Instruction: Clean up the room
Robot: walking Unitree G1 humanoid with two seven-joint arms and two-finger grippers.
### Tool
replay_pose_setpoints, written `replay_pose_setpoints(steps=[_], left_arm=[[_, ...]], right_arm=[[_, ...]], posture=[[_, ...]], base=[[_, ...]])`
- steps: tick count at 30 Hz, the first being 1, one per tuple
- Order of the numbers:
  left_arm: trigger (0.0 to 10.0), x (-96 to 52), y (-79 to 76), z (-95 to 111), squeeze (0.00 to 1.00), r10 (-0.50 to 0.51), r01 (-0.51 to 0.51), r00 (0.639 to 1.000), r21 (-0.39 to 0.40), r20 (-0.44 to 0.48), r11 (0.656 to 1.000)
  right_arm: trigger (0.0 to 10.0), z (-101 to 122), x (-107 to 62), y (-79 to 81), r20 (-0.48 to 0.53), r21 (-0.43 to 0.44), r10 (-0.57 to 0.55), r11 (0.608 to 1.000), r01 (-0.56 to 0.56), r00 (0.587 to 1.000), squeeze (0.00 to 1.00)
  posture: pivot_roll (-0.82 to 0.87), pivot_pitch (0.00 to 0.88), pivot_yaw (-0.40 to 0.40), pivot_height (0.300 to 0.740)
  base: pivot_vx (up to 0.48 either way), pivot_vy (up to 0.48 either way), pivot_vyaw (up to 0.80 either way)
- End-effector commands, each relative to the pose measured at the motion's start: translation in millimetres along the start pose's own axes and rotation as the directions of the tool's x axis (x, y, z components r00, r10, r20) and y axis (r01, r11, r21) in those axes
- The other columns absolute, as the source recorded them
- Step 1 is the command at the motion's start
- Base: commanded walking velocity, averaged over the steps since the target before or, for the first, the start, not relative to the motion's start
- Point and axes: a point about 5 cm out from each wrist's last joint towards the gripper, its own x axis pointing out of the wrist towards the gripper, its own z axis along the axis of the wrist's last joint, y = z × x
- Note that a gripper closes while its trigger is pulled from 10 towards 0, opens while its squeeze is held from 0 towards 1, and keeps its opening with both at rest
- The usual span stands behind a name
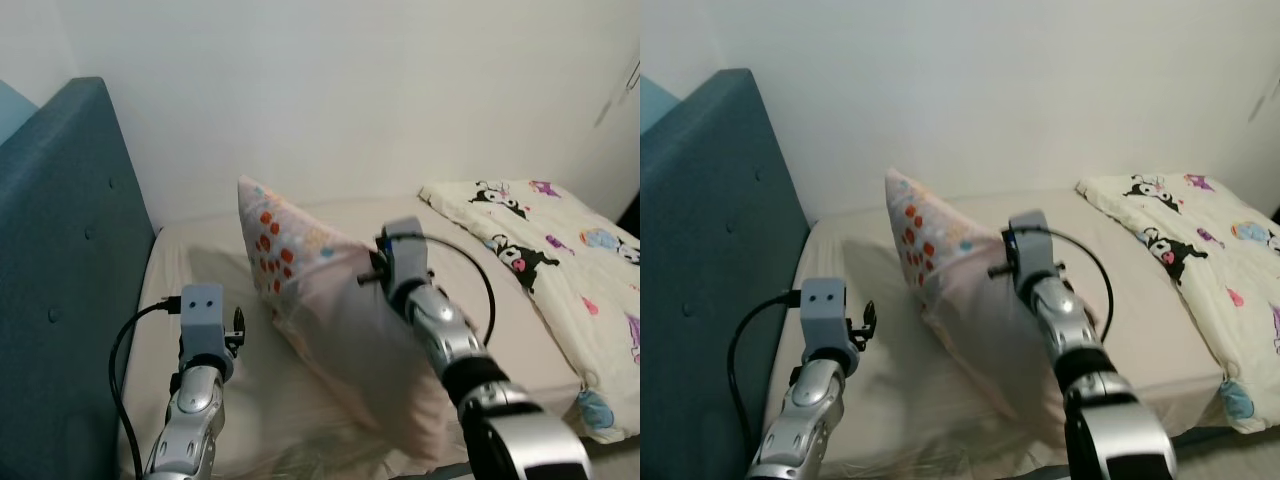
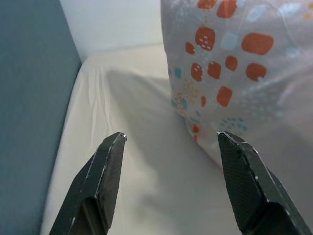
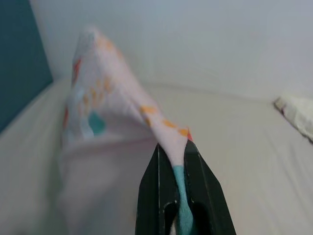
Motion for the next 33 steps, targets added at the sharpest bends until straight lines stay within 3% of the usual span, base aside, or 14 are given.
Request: replay_pose_setpoints(steps=[1,3,5,6,10,14,17,19,22,25,27,30,32,33], left_arm=[[10.0,1.7,5.3,0,0.0,0.022,-0.023,1.0,0.021,0.008,1.0],[10.0,9.2,10.4,8,0.0,0.036,-0.037,0.999,0.038,0.037,0.999],[10.0,11.0,12.2,11,0.0,0.04,-0.042,0.998,0.039,0.046,0.998],[10.0,16.1,19.5,19,0.0,0.056,-0.059,0.996,0.046,0.07,0.997],[10.0,19.4,26.4,23,0.0,0.07,-0.075,0.994,0.056,0.085,0.996],[10.0,21.0,31.7,25,0.0,0.078,-0.084,0.993,0.067,0.092,0.994],[10.0,20.7,33.9,24,0.0,0.076,-0.083,0.993,0.075,0.087,0.994],[10.0,19.2,33.4,22,0.0,0.068,-0.074,0.995,0.075,0.079,0.994],[10.0,18.0,32.3,20,0.0,0.059,-0.065,0.996,0.079,0.072,0.995],[10.0,14.5,29.8,13,0.0,0.045,-0.05,0.998,0.084,0.054,0.995],[10.0,14.5,29.8,13,0.0,0.045,-0.05,0.998,0.084,0.054,0.995],[10.0,12.4,31.1,10,0.0,0.043,-0.047,0.998,0.094,0.04,0.994],[10.0,12.4,31.1,10,0.0,0.043,-0.047,0.998,0.094,0.04,0.994],[10.0,12.0,32.6,9,0.0,0.041,-0.046,0.998,0.102,0.042,0.994]], right_arm=[[10.0,26,4.5,-9.2,0.105,0.025,-0.042,0.999,0.04,0.994,0.0],[10.0,53,12.3,-14.4,0.167,0.176,-0.069,0.984,0.039,0.983,0.0],[10.0,61,13.9,-15.4,0.188,0.217,-0.073,0.976,0.031,0.98,0.0],[10.0,83,17.4,-17.1,0.263,0.319,-0.06,0.947,-0.028,0.963,0.0],[10.0,100,18.5,-18.3,0.337,0.394,-0.052,0.914,-0.091,0.94,0.0],[10.0,102,17.4,-19.4,0.372,0.446,-0.068,0.887,-0.114,0.926,0.0],[10.0,80,15.7,-15.1,0.318,0.431,-0.077,0.899,-0.072,0.945,0.0],[10.0,60,13.5,-10.6,0.256,0.368,-0.075,0.93,-0.025,0.964,0.0],[10.0,51,12.0,-9.0,0.225,0.323,-0.079,0.946,0.002,0.971,0.0],[10.0,26,7.3,-10.6,0.13,0.279,-0.127,0.956,0.087,0.983,0.0],[10.0,26,7.3,-10.6,0.13,0.279,-0.127,0.956,0.087,0.983,0.0],[10.0,9,2.3,-19.0,0.03,0.123,-0.206,0.972,0.201,0.978,0.0],[10.0,9,2.3,-19.0,0.03,0.123,-0.206,0.972,0.201,0.978,0.0],[10.0,3,0.2,-22.6,-0.002,0.08,-0.249,0.965,0.248,0.969,0.0]], posture=[[-0.13,0.0,-0.028,0.72],[-0.13,0.0,-0.009,0.72],[-0.13,0.0,-0.009,0.72],[-0.12,0.0,0.005,0.72],[-0.12,0.0,0.01,0.72],[-0.11,0.0,0.012,0.72],[-0.11,0.0,0.012,0.72],[-0.1,0.0,0.012,0.72],[-0.1,0.0,0.013,0.72],[-0.11,0.0,0.013,0.72],[-0.11,0.0,0.013,0.72],[-0.11,0.0,0.01,0.72],[-0.11,0.0,0.01,0.72],[-0.11,0.0,0.011,0.72]], base=[[0.0,0.0,0.0],[0.0,0.0,0.0],[0.0,0.0,0.0],[0.0,0.0,0.0],[0.0,0.0,0.0],[0.0,0.0,0.0],[0.0,0.0,0.0],[0.0,0.0,0.0],[0.0,0.0,0.0],[0.0,0.0,0.0],[0.0,0.0,0.0],[0.0,0.0,0.0],[0.0,0.0,0.0],[0.0,0.0,0.0]])
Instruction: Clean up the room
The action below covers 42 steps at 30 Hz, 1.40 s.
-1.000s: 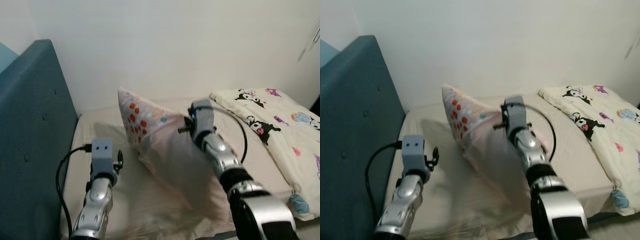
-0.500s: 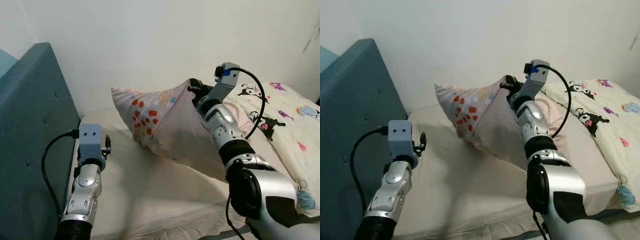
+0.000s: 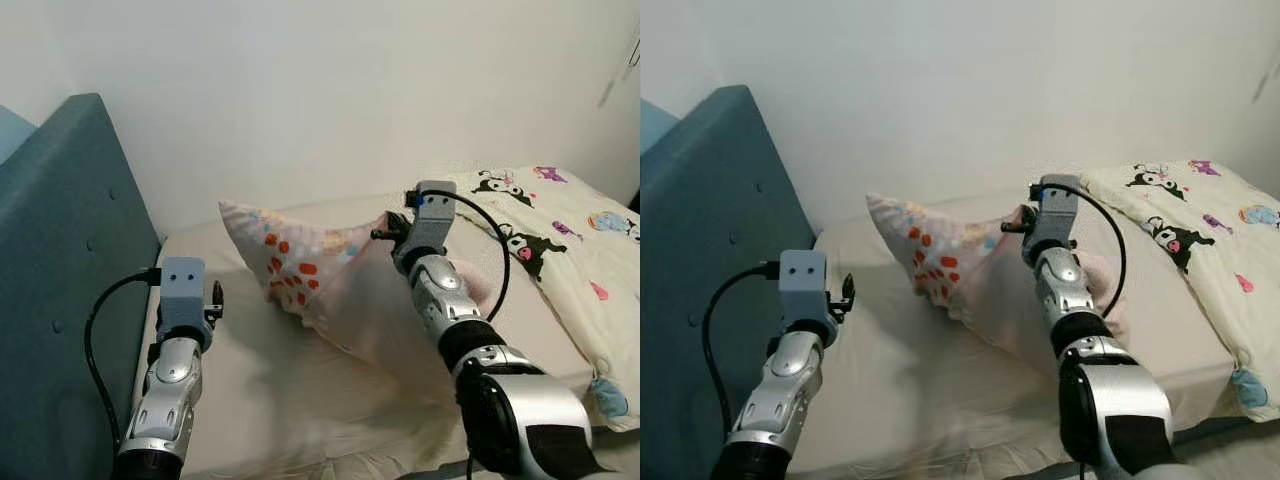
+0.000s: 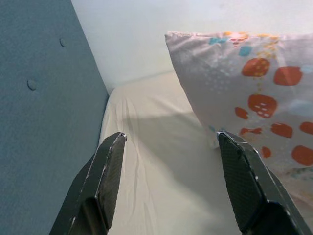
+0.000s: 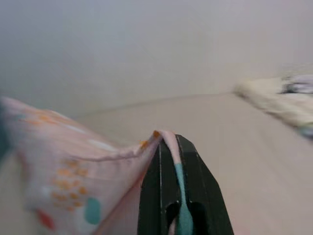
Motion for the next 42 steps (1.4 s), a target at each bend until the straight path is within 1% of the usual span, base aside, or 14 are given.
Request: replay_pose_setpoints(steps=[1,7,10,12,13,15,19,22,23,24,25,31,32,42], left_arm=[[10.0,-1.7,5.4,-5,0.0,0.0,0.001,1.0,0.041,-0.012,0.999],[10.0,0.1,6.3,-1,0.0,-0.017,0.016,1.0,0.061,0.009,0.998],[10.0,0.5,6.0,0,0.0,-0.023,0.022,1.0,0.061,0.016,0.998],[10.0,0.6,4.8,3,0.0,-0.042,0.04,0.999,0.064,0.026,0.997],[10.0,0.6,4.8,3,0.0,-0.042,0.04,0.999,0.064,0.026,0.997],[10.0,0.4,3.7,3,0.0,-0.052,0.05,0.998,0.068,0.031,0.996],[10.0,-0.3,1.7,3,0.0,-0.062,0.06,0.997,0.075,0.033,0.995],[10.0,-0.8,0.9,3,0.0,-0.066,0.063,0.997,0.078,0.034,0.995],[10.0,-1.0,0.6,3,0.0,-0.067,0.064,0.997,0.078,0.036,0.995],[10.0,-1.0,0.6,3,0.0,-0.067,0.064,0.997,0.078,0.036,0.995],[10.0,-1.1,0.2,3,0.0,-0.069,0.065,0.997,0.077,0.041,0.995],[10.0,-0.8,0.1,4,0.0,-0.074,0.07,0.996,0.075,0.043,0.995],[10.0,-1.3,-0.3,3,0.0,-0.079,0.076,0.996,0.074,0.04,0.994],[10.0,-4.0,-3.8,0,0.0,-0.1,0.098,0.995,0.067,0.024,0.993]], right_arm=[[10.0,-5,-1.5,-6.2,-0.017,-0.072,-0.073,0.995,0.072,0.997,0.0],[10.0,-9,-4.6,-17.7,-0.01,-0.139,-0.21,0.969,0.206,0.978,0.0],[10.0,-8,-4.5,-17.0,-0.002,-0.129,-0.217,0.968,0.215,0.976,0.0],[10.0,-7,-3.2,2.5,0.003,-0.067,-0.099,0.993,0.099,0.995,0.0],[10.0,-7,-3.2,2.5,0.003,-0.067,-0.099,0.993,0.099,0.995,0.0],[10.0,-10,-4.2,15.7,0.002,-0.051,-0.037,0.998,0.037,0.999,0.0],[10.0,-18,-7.5,24.6,-0.011,-0.051,-0.03,0.998,0.029,0.999,0.0],[10.0,-20,-8.7,26.0,-0.015,-0.048,-0.035,0.998,0.034,0.999,0.0],[10.0,-21,-9.1,25.5,-0.014,-0.044,-0.043,0.998,0.042,0.999,0.2],[10.0,-21,-9.1,25.5,-0.014,-0.044,-0.043,0.998,0.042,0.999,0.2],[10.0,-21,-9.5,22.7,-0.009,-0.014,-0.057,0.998,0.057,0.998,1.0],[10.0,-19,-9.0,15.7,0.001,-0.028,-0.097,0.995,0.097,0.995,1.0],[10.0,-18,-8.6,12.7,0.005,-0.035,-0.112,0.993,0.112,0.994,0.0],[10.0,-17,-8.9,3.5,0.008,-0.036,-0.141,0.989,0.141,0.99,0.0]], posture=[[-0.11,0.0,0.012,0.72],[-0.1,0.0,0.012,0.72],[-0.1,0.0,0.012,0.72],[-0.1,0.0,0.011,0.72],[-0.1,0.0,0.011,0.72],[-0.1,0.0,0.009,0.72],[-0.1,0.0,0.011,0.72],[-0.1,0.0,0.012,0.72],[-0.1,0.0,0.011,0.72],[-0.1,0.0,0.011,0.72],[-0.1,0.0,0.01,0.72],[-0.1,0.0,0.012,0.72],[-0.1,0.0,0.013,0.72],[-0.1,0.0,0.01,0.72]], base=[[0.0,0.0,0.0],[0.0,0.0,0.0],[0.0,0.0,0.0],[0.0,0.0,0.0],[0.0,0.0,0.0],[0.0,0.0,0.0],[0.0,0.0,0.0],[0.0,0.0,0.0],[0.0,0.0,0.0],[0.0,0.0,0.0],[0.0,0.0,0.0],[0.0,0.0,0.0],[0.0,0.0,0.0],[0.0,0.0,0.0]])
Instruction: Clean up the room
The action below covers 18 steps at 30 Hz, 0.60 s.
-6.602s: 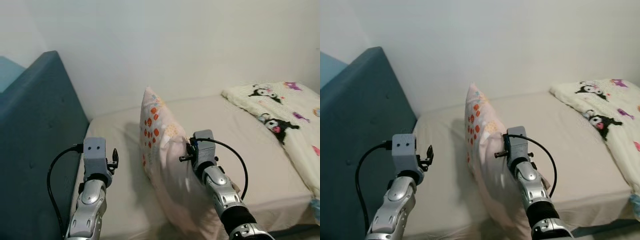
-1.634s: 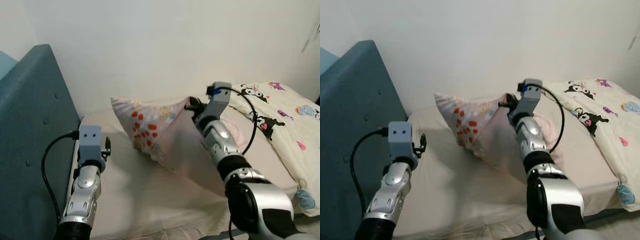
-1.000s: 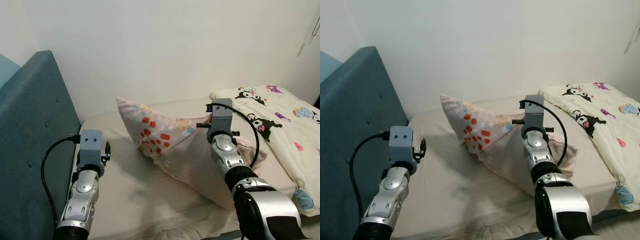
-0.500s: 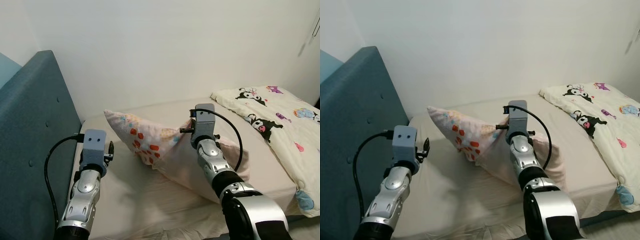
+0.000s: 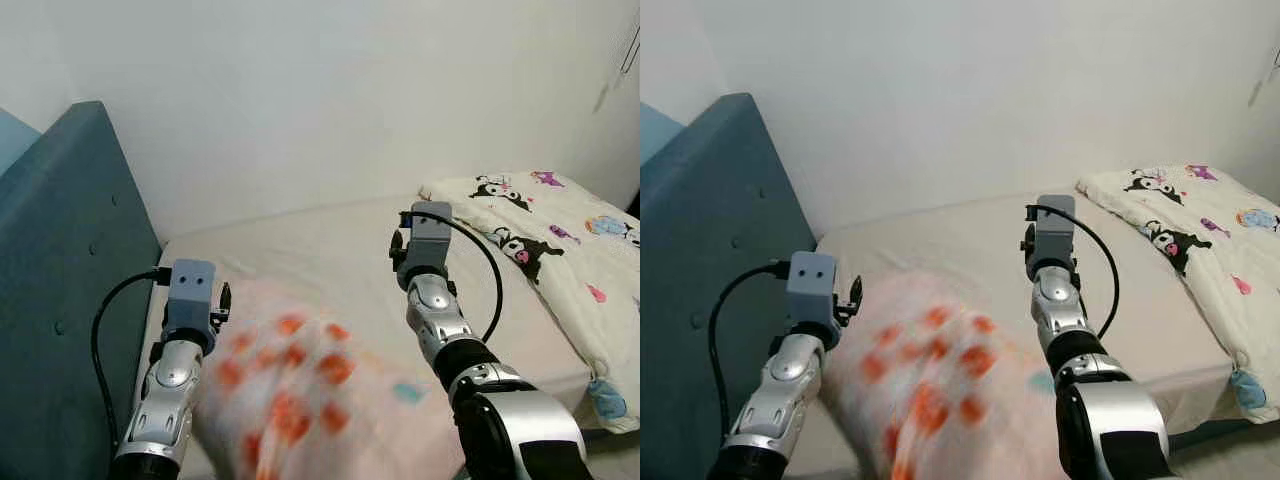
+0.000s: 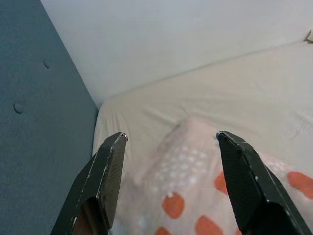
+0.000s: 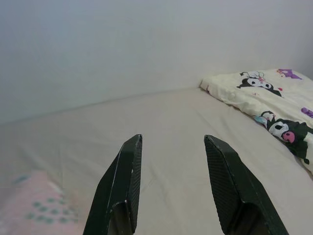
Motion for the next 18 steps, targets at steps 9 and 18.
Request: replay_pose_setpoints(steps=[9,18], left_arm=[[10.0,-2.9,-1.1,-4,0.0,-0.013,0.013,1.0,0.003,-0.016,1.0],[10.0,-21.1,-6.5,-54,0.0,-0.079,0.092,0.951,0.031,-0.299,0.995]], right_arm=[[10.0,-10,-3.7,-10.0,-0.018,0.026,-0.028,0.999,0.028,0.999,0.0],[10.0,-58,-18.3,-21.9,-0.301,0.053,0.055,0.998,-0.041,0.952,0.0]], posture=[[-0.1,0.0,0.01,0.72],[-0.11,0.0,0.025,0.72]], base=[[0.0,0.0,0.0],[0.0,0.0,0.0]])
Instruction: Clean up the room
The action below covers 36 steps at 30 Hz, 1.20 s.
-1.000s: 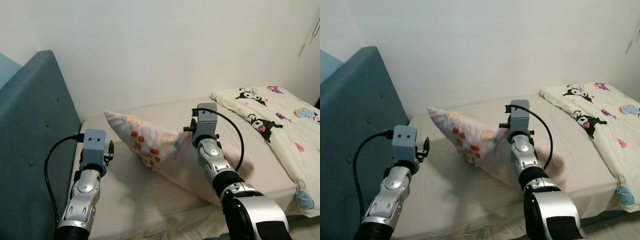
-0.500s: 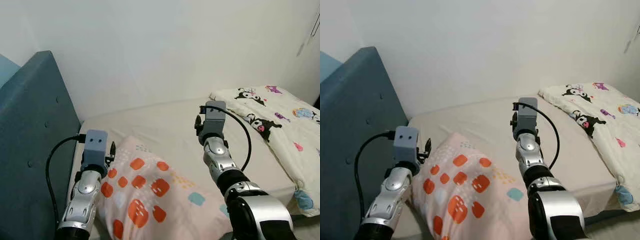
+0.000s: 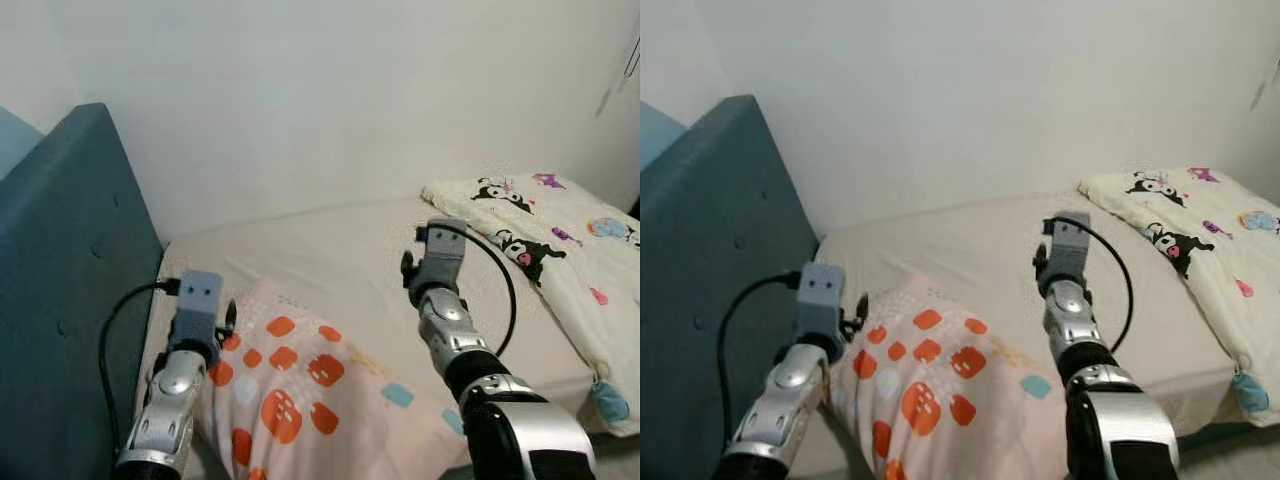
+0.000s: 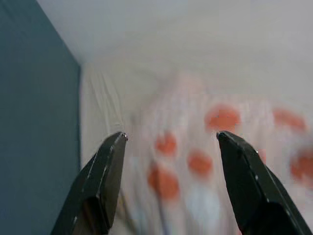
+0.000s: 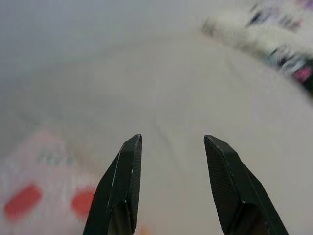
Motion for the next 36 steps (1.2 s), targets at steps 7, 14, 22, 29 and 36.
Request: replay_pose_setpoints(steps=[7,14,22,29,36], left_arm=[[10.0,-10.5,-1.8,-16,0.0,0.037,-0.037,0.999,-0.048,0.004,0.998],[10.0,-15.0,-3.6,-19,0.0,0.064,-0.065,0.998,-0.06,-0.004,0.996],[10.0,-16.5,-9.8,-19,0.0,0.046,-0.047,0.999,-0.068,-0.01,0.997],[10.0,-15.1,-11.7,-18,0.0,0.043,-0.043,0.999,-0.059,-0.004,0.997],[10.0,-16.0,-8.4,-21,0.0,0.067,-0.068,0.998,-0.075,-0.018,0.995]], right_arm=[[10.0,-28,-10.3,6.8,-0.024,-0.206,0.122,0.971,-0.124,0.992,0.0],[10.0,-39,-15.3,7.2,-0.032,-0.195,0.13,0.972,-0.134,0.991,0.0],[10.0,-40,-17.1,5.4,-0.022,-0.161,0.134,0.978,-0.136,0.991,0.0],[10.0,-39,-18.2,6.9,0.001,-0.167,0.144,0.976,-0.142,0.99,0.0],[10.0,-32,-19.5,10.4,0.058,-0.204,0.166,0.967,-0.151,0.984,0.0]], posture=[[-0.11,0.0,0.029,0.72],[-0.11,0.0,0.028,0.711],[-0.11,0.0,0.032,0.681],[-0.11,0.0,0.033,0.666],[-0.11,0.0,0.032,0.666]], base=[[0.0,0.0,0.0],[0.0,0.0,0.0],[0.0,0.0,0.0],[0.0,0.0,0.0],[0.0,0.0,0.0]])
